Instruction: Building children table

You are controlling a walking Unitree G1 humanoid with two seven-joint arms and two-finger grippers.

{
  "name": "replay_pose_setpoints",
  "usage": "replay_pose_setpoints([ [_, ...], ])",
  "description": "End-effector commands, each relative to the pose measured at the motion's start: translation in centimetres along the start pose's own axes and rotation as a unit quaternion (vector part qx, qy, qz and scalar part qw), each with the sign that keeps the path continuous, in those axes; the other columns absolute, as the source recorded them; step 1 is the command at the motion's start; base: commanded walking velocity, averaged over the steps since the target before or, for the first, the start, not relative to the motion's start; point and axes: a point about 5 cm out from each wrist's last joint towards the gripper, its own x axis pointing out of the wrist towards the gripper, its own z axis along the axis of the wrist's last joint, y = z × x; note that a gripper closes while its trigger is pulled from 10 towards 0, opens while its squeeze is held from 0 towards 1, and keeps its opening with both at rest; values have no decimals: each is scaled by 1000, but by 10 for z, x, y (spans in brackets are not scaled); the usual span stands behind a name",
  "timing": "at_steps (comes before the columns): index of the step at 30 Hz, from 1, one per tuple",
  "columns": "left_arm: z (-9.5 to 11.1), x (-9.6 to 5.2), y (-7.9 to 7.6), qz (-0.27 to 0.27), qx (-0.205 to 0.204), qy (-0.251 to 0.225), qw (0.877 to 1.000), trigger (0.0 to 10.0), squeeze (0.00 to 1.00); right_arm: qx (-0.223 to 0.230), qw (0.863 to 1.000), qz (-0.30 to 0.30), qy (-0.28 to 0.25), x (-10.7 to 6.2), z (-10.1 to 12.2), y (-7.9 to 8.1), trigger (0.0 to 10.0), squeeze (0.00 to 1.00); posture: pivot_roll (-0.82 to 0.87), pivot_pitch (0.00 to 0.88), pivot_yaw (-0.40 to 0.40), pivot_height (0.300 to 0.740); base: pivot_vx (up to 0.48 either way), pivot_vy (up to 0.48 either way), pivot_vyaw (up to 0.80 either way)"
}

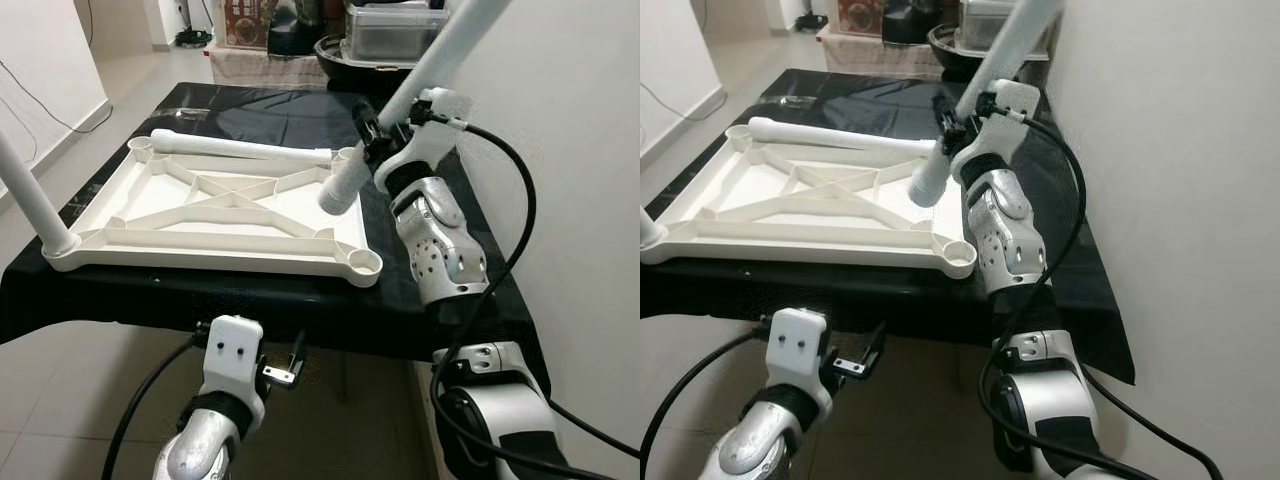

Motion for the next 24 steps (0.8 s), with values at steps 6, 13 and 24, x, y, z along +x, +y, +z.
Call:
replay_pose_setpoints([
  [6,9,26,14,15,93,-5,996,10000,0,19,984,152,92,-36,-40,36,10000,0,45,0,-35,740,0,0,0],
  [13,12,44,11,-9,108,-12,994,10000,0,44,975,182,117,-56,-54,46,10000,0,40,0,-30,740,0,0,0],
  [24,1,59,-10,-85,99,9,991,10000,0,68,966,210,137,-71,-50,53,10000,0,27,0,-24,740,0,0,0],
])
